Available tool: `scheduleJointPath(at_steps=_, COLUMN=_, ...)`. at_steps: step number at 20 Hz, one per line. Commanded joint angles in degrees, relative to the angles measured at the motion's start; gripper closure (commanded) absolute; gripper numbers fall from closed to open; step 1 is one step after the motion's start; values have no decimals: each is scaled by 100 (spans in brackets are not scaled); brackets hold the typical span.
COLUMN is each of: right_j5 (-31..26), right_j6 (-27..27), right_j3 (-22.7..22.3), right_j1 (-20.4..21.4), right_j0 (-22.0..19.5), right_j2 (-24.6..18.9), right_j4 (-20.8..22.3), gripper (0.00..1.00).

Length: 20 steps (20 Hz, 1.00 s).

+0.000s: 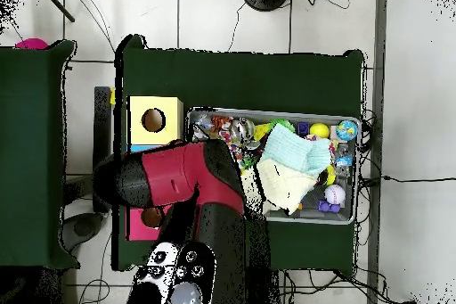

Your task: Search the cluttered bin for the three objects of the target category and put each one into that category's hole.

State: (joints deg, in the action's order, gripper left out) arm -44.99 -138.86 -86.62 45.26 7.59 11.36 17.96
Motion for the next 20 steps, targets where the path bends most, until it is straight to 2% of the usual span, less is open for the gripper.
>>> scheduleJointPath(at_steps=1, right_j5=-1146, right_j6=818, right_j3=-180, right_j1=976, right_j0=-262, right_j2=-618, right_j4=-532, gripper=100)
scheduleJointPath(at_steps=5, right_j5=-2107, right_j6=590, right_j3=5, right_j1=1394, right_j0=-335, right_j2=-746, right_j4=-1082, gripper=100)
scheduleJointPath(at_steps=10, right_j5=-3231, right_j6=118, right_j3=415, right_j1=1661, right_j0=-351, right_j2=-712, right_j4=-1529, gripper=100)
scheduleJointPath(at_steps=15, right_j5=-3841, right_j6=-46, right_j3=813, right_j1=1857, right_j0=-310, right_j2=-603, right_j4=-1577, gripper=100)
scheduleJointPath(at_steps=20, right_j5=-4295, right_j6=-175, right_j3=1159, right_j1=1876, right_j0=-297, right_j2=-600, right_j4=-1596, gripper=100)
